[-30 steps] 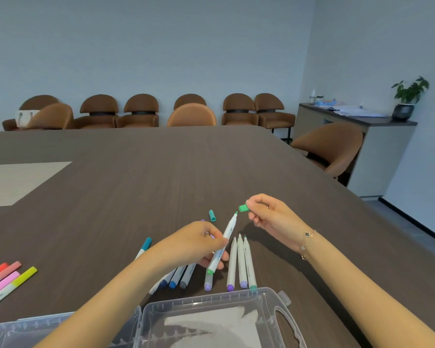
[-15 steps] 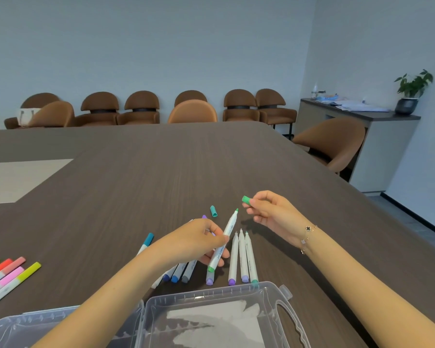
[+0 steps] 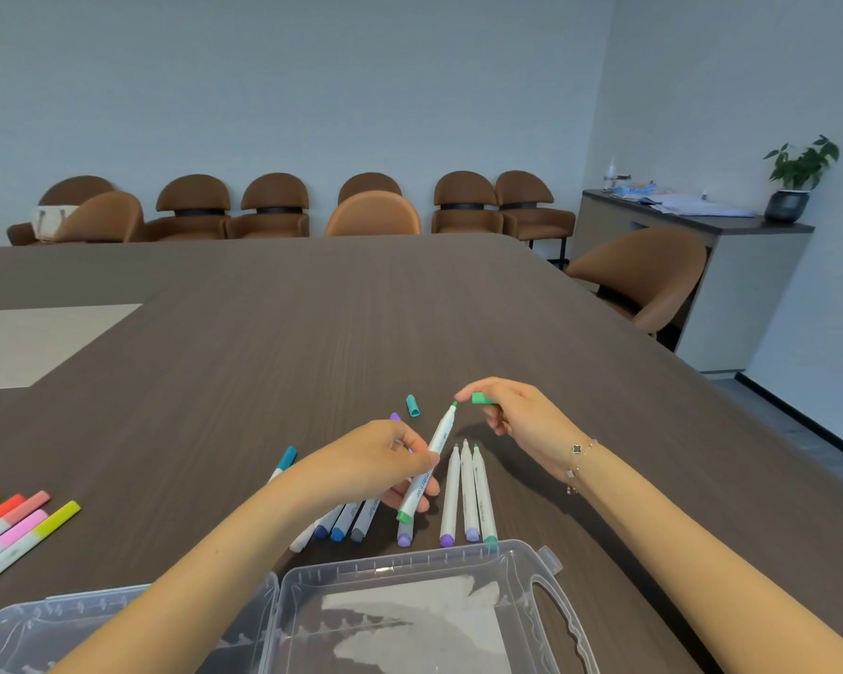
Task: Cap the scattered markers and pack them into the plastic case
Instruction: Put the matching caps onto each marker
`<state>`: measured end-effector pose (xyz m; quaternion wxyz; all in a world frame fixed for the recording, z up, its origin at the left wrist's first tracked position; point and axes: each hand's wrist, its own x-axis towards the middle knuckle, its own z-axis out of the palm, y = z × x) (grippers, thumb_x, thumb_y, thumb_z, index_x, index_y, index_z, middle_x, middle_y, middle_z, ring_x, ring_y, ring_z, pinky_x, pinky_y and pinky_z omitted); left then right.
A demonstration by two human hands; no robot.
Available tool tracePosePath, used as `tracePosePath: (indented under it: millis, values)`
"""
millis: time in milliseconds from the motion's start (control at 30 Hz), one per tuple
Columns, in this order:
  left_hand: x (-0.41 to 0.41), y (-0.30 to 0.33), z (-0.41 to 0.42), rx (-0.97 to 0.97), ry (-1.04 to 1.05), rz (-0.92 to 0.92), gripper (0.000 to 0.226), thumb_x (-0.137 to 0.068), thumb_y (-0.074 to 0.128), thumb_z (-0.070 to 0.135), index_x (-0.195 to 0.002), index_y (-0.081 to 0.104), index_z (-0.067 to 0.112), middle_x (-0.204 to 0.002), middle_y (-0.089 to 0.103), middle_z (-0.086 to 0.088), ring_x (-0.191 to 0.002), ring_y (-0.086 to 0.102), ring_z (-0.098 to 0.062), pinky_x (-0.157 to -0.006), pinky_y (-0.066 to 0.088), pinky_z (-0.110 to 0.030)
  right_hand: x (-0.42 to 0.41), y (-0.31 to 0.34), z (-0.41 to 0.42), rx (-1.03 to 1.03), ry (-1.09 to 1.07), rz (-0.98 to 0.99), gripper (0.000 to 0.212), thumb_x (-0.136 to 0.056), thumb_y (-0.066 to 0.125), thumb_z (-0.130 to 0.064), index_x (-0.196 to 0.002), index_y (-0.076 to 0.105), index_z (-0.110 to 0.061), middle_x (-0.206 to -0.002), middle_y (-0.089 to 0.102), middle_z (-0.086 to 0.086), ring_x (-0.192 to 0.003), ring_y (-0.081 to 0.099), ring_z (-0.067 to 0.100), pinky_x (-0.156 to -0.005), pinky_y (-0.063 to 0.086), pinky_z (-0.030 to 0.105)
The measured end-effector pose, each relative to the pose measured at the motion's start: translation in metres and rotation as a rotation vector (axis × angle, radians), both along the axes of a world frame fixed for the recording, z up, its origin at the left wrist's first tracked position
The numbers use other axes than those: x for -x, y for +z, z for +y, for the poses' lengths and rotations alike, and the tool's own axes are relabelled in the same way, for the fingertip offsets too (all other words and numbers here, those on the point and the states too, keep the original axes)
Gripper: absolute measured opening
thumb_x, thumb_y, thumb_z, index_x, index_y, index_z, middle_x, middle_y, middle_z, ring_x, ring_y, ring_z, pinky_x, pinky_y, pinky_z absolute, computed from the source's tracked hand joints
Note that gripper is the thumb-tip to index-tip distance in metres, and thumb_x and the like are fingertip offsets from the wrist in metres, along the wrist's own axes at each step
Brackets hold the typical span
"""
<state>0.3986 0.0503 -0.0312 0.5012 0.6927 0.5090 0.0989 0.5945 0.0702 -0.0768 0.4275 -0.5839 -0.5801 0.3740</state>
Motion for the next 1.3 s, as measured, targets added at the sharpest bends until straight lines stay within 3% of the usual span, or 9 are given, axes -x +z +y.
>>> tracePosePath:
  millis: [233,433,667,833,1033,1300]
  values:
    - [0.007,0.001,0.001,0.025,0.014,-0.019,0.011,-0.095,0.054,0.019,-0.086,0.059,0.016,-0.085,0.071,-0.004,-0.069,0.069,-0.015,-0.065,0.058,-0.023,0.000,-0.003,-0.002,0.033,0.010,0.138,0.014,-0.096,0.051,-0.023,-0.106,0.060,-0.020,-0.098,0.068,-0.007,-0.095,0.062,0.013,-0.076,0.048,0.021]
    - [0.003,-0.001,0.001,0.019,-0.002,0.002,0.011,-0.095,0.055,0.020,-0.085,0.059,0.016,-0.083,0.071,-0.002,-0.068,0.069,-0.014,-0.065,0.058,-0.023,0.003,0.000,-0.004,0.075,0.046,0.447,0.023,-0.092,0.058,-0.023,-0.109,0.062,-0.009,-0.101,0.073,0.000,-0.084,0.069,0.010,-0.074,0.050,0.020]
    - [0.001,-0.003,0.000,0.028,0.000,0.008,0.009,-0.095,0.054,0.020,-0.089,0.060,0.016,-0.089,0.070,-0.004,-0.071,0.068,-0.015,-0.068,0.057,-0.024,0.005,0.001,-0.006,0.043,0.062,0.388,0.020,-0.090,0.060,-0.023,-0.103,0.066,-0.010,-0.098,0.073,0.002,-0.082,0.070,0.011,-0.071,0.051,0.017]
    - [0.000,-0.005,-0.002,0.002,0.030,-0.025,0.022,-0.093,0.056,0.020,-0.110,0.066,0.010,-0.094,0.070,-0.004,-0.076,0.068,-0.013,-0.072,0.056,-0.022,0.009,0.000,-0.006,-0.067,0.020,0.208,0.018,-0.087,0.064,-0.025,-0.101,0.071,-0.015,-0.096,0.073,-0.003,-0.086,0.069,0.010,-0.070,0.053,0.015]
    - [-0.007,-0.001,0.003,0.082,0.131,-0.084,0.023,-0.089,0.062,0.017,-0.107,0.069,0.005,-0.090,0.072,-0.005,-0.073,0.069,-0.012,-0.069,0.057,-0.022,0.014,-0.003,-0.006,-0.124,-0.039,0.210,0.021,-0.088,0.063,-0.025,-0.100,0.072,-0.011,-0.092,0.071,0.000,-0.078,0.067,0.007,-0.066,0.051,0.013]
    - [-0.019,-0.011,-0.002,0.091,0.177,-0.131,0.022,-0.087,0.065,0.013,-0.106,0.069,0.002,-0.090,0.073,-0.009,-0.073,0.072,-0.016,-0.067,0.058,-0.024,0.019,-0.004,-0.005,-0.166,0.010,0.176,0.019,-0.090,0.060,-0.024,-0.102,0.072,-0.015,-0.097,0.071,-0.002,-0.087,0.066,0.011,-0.068,0.052,0.014]
